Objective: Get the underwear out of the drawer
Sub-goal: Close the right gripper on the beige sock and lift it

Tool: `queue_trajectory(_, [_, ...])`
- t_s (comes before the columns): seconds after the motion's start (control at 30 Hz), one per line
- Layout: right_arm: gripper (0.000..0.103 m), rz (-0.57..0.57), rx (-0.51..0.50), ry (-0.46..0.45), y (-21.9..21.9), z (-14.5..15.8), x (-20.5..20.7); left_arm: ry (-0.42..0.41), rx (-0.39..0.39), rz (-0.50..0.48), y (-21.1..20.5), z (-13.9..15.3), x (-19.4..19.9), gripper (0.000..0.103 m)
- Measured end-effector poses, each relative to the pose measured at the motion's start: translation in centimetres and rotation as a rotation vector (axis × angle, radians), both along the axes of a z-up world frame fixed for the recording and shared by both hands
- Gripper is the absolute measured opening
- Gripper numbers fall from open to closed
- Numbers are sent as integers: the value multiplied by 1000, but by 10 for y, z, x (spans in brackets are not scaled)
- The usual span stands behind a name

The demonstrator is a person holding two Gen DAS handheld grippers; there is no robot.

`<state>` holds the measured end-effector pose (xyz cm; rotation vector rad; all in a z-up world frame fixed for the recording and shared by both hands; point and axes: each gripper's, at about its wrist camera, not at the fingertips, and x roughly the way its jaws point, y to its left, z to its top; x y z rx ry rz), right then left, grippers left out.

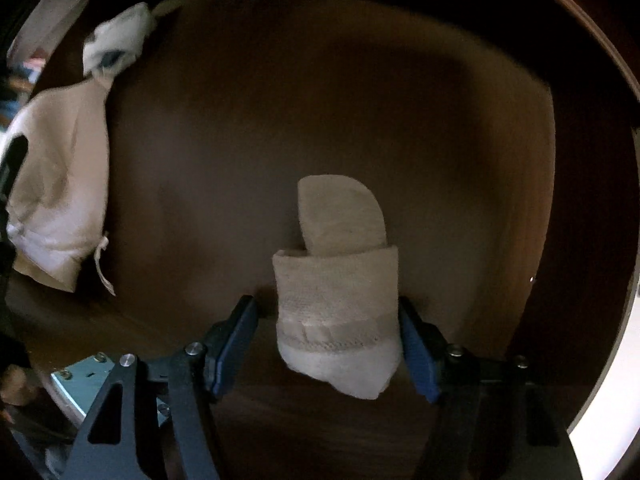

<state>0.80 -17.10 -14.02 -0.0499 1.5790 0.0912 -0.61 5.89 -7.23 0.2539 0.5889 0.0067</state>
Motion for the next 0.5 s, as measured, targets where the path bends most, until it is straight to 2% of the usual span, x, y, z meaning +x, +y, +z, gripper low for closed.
queue_trajectory(0.23, [69,21,-19,2,4,2,3,36,-16,-9,1,-2,4,90])
queue_trajectory(0.3, [49,34,-13,-47,5,7,-2,40,-21,-8,2,-2,5,89])
queue_trajectory(0.33, [49,31,-4,-59,3,9,-3,39,-23,-7,2,-2,5,89])
queue_trajectory(0.5, [44,-91,158,-116,-26,19,-10,21,-9,-1,1,-2,2,89])
